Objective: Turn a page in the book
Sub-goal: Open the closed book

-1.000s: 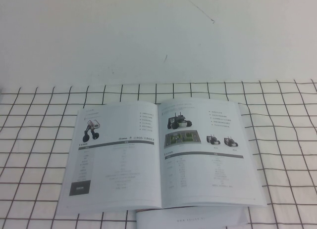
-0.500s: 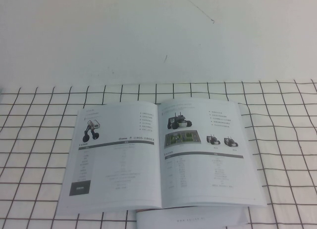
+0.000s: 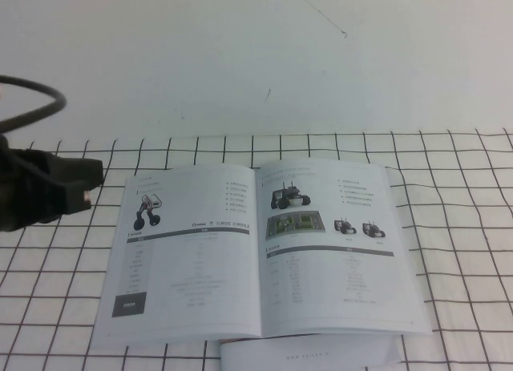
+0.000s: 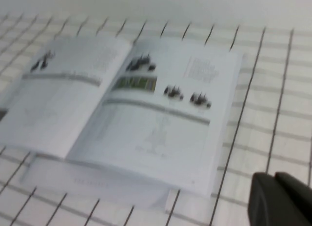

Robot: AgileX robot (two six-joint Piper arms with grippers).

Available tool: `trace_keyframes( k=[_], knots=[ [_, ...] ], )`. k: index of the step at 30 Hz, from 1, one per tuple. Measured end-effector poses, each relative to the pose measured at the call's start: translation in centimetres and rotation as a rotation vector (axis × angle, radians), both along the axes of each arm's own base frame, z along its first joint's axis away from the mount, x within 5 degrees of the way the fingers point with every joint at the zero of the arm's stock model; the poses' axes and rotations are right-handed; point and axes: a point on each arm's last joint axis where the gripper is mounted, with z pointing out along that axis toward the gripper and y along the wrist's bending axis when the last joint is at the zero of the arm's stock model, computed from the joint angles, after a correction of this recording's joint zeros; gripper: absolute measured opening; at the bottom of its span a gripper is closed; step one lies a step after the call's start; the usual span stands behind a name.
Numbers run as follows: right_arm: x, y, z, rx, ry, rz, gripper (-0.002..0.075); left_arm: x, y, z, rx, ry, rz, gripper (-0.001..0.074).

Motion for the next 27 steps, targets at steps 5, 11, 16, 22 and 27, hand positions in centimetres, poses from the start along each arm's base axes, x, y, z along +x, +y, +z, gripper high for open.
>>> trace_keyframes(
  k=[5,11,16,22,27],
  knots=[
    [2.8,0.0,-2.3,-0.015,0.235,0.103,-0.0002,3.5,0.7,-3.0,0.095,0.103,0.039,-0.0002],
    [7.0,-0.6,-4.7,0.008,0.329,0.101,-0.0002,5.0,1.2,-5.9,0.140,0.260,0.070,-0.0002],
    [10.1,-0.7,-5.4,0.111,0.279,0.045,-0.0002,5.4,0.6,-6.8,0.164,0.291,0.042,-0.0002],
    [13.0,-0.5,-5.9,0.101,0.282,0.155,-0.0002,5.8,-1.9,-7.6,0.186,0.278,-0.030,-0.0002],
    [15.0,-0.3,-5.8,0.078,0.357,0.303,-0.0002,6.0,-3.9,-9.8,0.283,0.344,-0.149,-0.0002]
  ],
)
